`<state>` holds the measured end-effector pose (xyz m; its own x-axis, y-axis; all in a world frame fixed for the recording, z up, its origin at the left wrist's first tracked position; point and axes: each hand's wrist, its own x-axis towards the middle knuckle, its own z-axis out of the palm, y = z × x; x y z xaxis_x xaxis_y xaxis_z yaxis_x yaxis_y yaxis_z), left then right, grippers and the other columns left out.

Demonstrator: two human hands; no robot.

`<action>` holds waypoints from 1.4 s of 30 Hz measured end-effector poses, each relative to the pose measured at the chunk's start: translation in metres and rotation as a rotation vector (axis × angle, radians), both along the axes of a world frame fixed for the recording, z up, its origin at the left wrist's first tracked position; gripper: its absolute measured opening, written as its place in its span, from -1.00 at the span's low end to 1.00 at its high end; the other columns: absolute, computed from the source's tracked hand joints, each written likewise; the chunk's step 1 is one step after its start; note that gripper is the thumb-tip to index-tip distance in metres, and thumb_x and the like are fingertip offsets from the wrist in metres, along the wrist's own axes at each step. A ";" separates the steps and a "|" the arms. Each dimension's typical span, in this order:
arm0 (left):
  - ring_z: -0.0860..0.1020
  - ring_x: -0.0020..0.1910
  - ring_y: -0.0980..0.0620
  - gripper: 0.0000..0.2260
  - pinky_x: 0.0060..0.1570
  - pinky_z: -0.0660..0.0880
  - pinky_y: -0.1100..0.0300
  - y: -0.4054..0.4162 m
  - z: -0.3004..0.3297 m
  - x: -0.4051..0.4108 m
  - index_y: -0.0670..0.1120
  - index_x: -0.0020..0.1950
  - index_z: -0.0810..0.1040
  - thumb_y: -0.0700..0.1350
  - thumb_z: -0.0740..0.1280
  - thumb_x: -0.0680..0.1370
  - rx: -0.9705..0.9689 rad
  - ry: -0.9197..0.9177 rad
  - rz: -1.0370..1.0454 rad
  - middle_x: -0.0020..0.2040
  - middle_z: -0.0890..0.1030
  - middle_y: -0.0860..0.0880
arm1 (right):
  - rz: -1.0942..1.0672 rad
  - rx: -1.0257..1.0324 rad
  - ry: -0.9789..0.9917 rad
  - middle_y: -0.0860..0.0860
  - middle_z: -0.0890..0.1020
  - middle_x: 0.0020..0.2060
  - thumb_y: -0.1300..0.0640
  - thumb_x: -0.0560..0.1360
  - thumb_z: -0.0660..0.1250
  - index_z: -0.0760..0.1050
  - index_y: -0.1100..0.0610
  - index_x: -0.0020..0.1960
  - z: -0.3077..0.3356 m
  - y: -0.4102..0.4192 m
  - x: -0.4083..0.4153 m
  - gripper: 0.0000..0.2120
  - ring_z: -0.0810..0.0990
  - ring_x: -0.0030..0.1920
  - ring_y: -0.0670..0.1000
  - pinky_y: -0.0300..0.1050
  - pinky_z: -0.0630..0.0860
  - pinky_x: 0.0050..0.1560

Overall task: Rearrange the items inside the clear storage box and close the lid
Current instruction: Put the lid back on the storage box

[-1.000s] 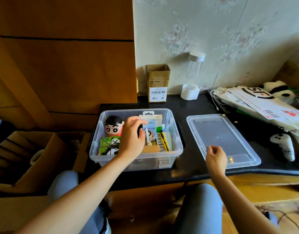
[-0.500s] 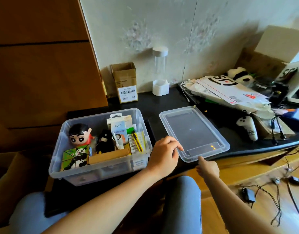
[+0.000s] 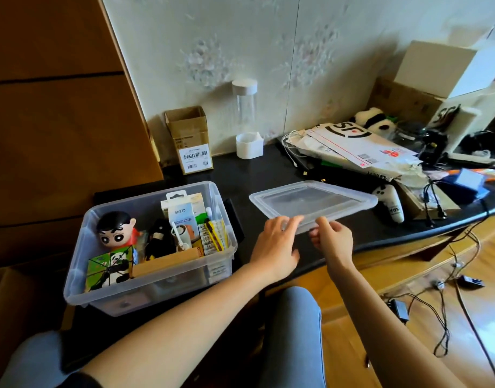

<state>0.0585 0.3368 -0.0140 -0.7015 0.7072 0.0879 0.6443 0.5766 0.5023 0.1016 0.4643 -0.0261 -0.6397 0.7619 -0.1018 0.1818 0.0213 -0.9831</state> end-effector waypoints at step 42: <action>0.52 -0.23 0.03 -0.93 -0.16 0.44 0.17 -0.327 0.030 -0.069 -0.06 -0.12 0.58 -0.12 0.34 0.55 0.655 -0.273 1.133 -0.23 0.57 -0.01 | 0.415 0.302 0.002 -0.09 0.59 -0.23 0.07 0.55 0.26 0.51 0.06 0.18 0.043 -0.142 -0.111 -0.77 0.54 -0.30 -0.16 -0.31 0.37 -0.40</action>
